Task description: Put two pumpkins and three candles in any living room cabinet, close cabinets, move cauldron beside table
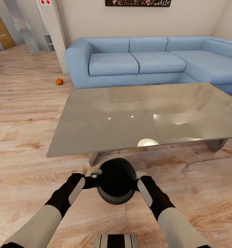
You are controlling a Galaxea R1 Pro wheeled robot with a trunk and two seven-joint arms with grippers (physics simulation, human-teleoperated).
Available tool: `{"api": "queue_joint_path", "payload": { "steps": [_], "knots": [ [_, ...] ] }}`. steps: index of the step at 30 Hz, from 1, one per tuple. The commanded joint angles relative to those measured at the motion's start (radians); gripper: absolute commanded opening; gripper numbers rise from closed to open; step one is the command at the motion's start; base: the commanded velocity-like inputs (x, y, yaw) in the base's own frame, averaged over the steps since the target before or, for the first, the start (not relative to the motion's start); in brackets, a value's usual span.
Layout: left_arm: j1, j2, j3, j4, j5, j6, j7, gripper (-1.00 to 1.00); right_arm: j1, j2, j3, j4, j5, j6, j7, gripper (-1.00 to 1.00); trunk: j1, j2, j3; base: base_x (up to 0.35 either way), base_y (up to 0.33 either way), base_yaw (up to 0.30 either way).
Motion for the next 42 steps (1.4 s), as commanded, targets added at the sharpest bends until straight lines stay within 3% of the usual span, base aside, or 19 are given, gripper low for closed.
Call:
{"api": "queue_joint_path", "payload": {
  "steps": [1,10,11,16,17,42],
  "knots": [
    [0.001,0.000,-0.013,-0.001,0.036,0.002,0.000,-1.00,0.001,-0.001,0.074,0.012,-0.018,-0.007,0.037,-1.00,0.010,0.000,-0.001,0.000,0.000,0.000],
    [0.004,0.000,-0.013,-0.036,0.037,0.000,0.001,-1.00,0.000,-0.001,0.074,0.012,-0.018,-0.007,0.037,-1.00,0.010,0.000,-0.001,0.000,0.000,0.000],
    [0.004,0.000,-0.013,-0.037,0.037,-0.001,0.001,-1.00,0.000,-0.001,0.074,0.012,-0.018,-0.006,0.037,1.00,0.010,0.000,-0.001,0.000,0.000,0.000],
    [0.004,0.000,-0.013,-0.038,0.037,-0.002,0.001,-1.00,0.000,-0.002,0.073,0.013,-0.018,-0.006,0.037,1.00,0.010,0.000,-0.001,0.000,0.000,0.000],
    [0.005,0.000,-0.013,-0.038,0.037,-0.003,0.001,1.00,0.000,-0.002,0.073,0.013,-0.018,-0.005,0.037,1.00,0.010,0.000,-0.001,0.000,0.000,0.000],
    [0.005,0.000,-0.011,-0.040,0.038,0.001,0.001,1.00,0.000,-0.002,0.072,0.013,-0.018,-0.005,0.037,1.00,0.009,0.000,0.003,0.000,0.000,0.000]
  ]
}}
